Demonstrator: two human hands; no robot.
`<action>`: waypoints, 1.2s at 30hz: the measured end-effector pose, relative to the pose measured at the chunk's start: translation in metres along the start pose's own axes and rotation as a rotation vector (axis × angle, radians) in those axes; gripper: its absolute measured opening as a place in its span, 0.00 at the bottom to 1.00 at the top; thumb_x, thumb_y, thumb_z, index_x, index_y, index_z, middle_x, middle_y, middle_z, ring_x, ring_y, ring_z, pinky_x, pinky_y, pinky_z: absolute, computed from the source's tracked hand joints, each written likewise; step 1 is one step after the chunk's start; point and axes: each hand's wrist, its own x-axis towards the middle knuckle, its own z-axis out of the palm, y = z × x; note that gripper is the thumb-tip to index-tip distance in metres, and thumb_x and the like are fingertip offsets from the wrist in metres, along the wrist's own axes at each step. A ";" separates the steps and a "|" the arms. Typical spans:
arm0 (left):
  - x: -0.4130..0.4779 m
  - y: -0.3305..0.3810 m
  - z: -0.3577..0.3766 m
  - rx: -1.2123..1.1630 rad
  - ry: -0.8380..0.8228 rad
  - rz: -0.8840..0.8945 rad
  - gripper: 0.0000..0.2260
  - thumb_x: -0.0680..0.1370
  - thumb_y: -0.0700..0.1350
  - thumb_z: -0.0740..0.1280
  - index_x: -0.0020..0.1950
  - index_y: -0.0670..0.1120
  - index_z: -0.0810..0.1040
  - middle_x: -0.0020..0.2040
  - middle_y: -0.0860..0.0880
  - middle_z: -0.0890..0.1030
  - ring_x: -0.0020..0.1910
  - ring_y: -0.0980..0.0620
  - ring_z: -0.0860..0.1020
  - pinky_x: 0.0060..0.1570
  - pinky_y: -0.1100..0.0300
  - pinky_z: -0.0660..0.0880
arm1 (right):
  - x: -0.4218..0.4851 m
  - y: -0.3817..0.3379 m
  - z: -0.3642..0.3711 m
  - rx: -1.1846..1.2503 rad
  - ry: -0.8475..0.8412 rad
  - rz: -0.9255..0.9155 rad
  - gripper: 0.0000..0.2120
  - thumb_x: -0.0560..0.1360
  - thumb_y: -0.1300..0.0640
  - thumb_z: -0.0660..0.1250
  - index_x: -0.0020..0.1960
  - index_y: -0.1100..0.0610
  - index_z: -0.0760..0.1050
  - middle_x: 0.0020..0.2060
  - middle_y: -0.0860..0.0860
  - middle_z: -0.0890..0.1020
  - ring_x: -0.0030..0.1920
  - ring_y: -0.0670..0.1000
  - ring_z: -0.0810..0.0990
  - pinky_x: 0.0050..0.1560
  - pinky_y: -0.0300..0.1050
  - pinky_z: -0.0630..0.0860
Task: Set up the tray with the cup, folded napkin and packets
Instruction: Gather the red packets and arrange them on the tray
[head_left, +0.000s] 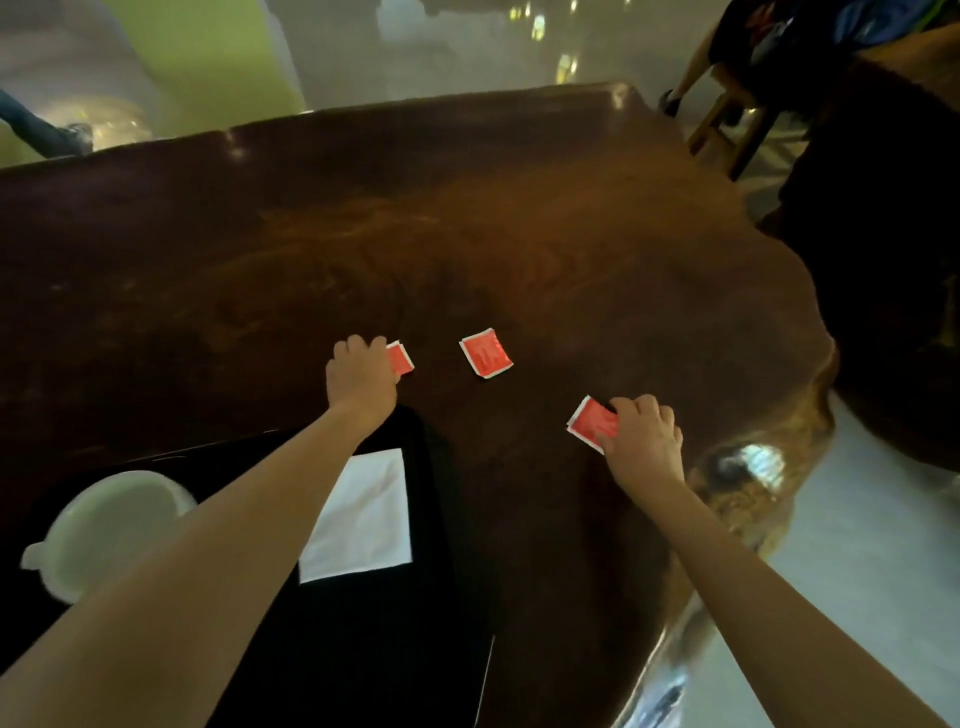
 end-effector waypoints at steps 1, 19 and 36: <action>0.003 0.000 -0.002 -0.004 0.003 -0.009 0.19 0.75 0.47 0.67 0.64 0.43 0.69 0.59 0.39 0.72 0.59 0.41 0.70 0.55 0.50 0.69 | 0.002 0.000 -0.002 0.059 -0.015 0.003 0.19 0.75 0.53 0.64 0.64 0.58 0.69 0.59 0.58 0.71 0.60 0.59 0.68 0.59 0.54 0.67; -0.003 0.021 -0.027 -1.063 -0.098 -0.226 0.16 0.74 0.36 0.68 0.61 0.44 0.74 0.57 0.45 0.77 0.53 0.51 0.76 0.48 0.60 0.76 | 0.073 -0.130 0.015 0.487 -0.107 0.027 0.21 0.74 0.55 0.67 0.64 0.58 0.67 0.61 0.58 0.75 0.61 0.58 0.75 0.56 0.52 0.73; -0.022 0.017 -0.048 -1.379 -0.276 -0.382 0.14 0.80 0.36 0.56 0.64 0.44 0.71 0.59 0.44 0.73 0.59 0.48 0.73 0.54 0.54 0.76 | 0.039 -0.108 -0.018 0.916 -0.130 0.092 0.20 0.74 0.57 0.68 0.63 0.55 0.67 0.60 0.53 0.74 0.58 0.51 0.75 0.51 0.43 0.74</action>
